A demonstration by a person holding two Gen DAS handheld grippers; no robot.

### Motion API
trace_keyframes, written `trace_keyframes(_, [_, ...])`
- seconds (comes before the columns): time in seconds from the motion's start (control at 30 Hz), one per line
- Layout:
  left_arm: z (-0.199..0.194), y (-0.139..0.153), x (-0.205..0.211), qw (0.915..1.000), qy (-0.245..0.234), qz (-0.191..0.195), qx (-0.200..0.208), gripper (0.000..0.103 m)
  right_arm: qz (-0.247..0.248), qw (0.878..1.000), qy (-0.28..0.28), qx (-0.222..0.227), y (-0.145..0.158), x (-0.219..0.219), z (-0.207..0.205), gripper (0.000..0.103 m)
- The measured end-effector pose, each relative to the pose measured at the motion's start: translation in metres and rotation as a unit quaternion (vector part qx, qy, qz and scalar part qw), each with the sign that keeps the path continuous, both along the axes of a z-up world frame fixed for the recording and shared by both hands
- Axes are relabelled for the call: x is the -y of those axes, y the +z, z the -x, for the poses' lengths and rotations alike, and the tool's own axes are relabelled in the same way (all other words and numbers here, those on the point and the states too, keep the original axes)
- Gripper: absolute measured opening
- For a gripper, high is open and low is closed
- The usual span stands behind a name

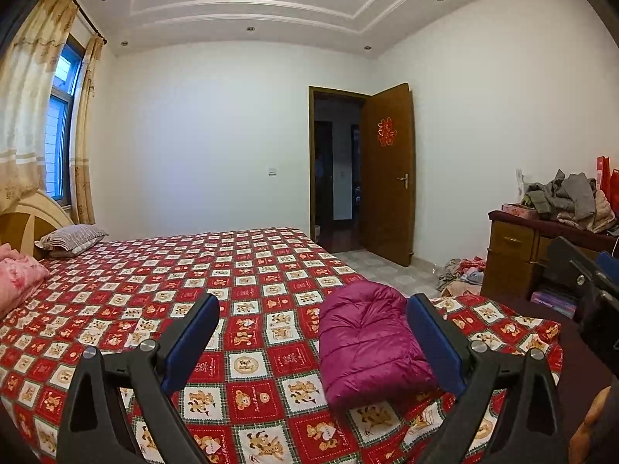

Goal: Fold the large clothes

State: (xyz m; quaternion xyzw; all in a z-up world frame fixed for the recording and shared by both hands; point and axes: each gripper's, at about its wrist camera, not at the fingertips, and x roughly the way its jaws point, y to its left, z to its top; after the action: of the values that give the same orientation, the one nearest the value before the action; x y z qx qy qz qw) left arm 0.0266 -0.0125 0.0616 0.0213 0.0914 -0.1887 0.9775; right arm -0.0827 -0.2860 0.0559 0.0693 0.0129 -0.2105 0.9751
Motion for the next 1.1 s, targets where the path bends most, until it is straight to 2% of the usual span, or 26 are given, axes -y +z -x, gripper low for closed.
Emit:
trace_keyframes(0.27, [0.0046, 0.0005, 0.0018, 1.0000, 0.001, -0.001, 0.006, 0.098, -0.007, 1.000, 0.002, -0.013, -0.0047, 0.0005, 0.0002, 0.097])
trace_keyframes(1.1, [0.0048, 0.0000, 0.0031, 0.9998, 0.010, -0.004, 0.016, 0.098, -0.009, 1.000, 0.001, -0.007, -0.0023, 0.0084, 0.0043, 0.097])
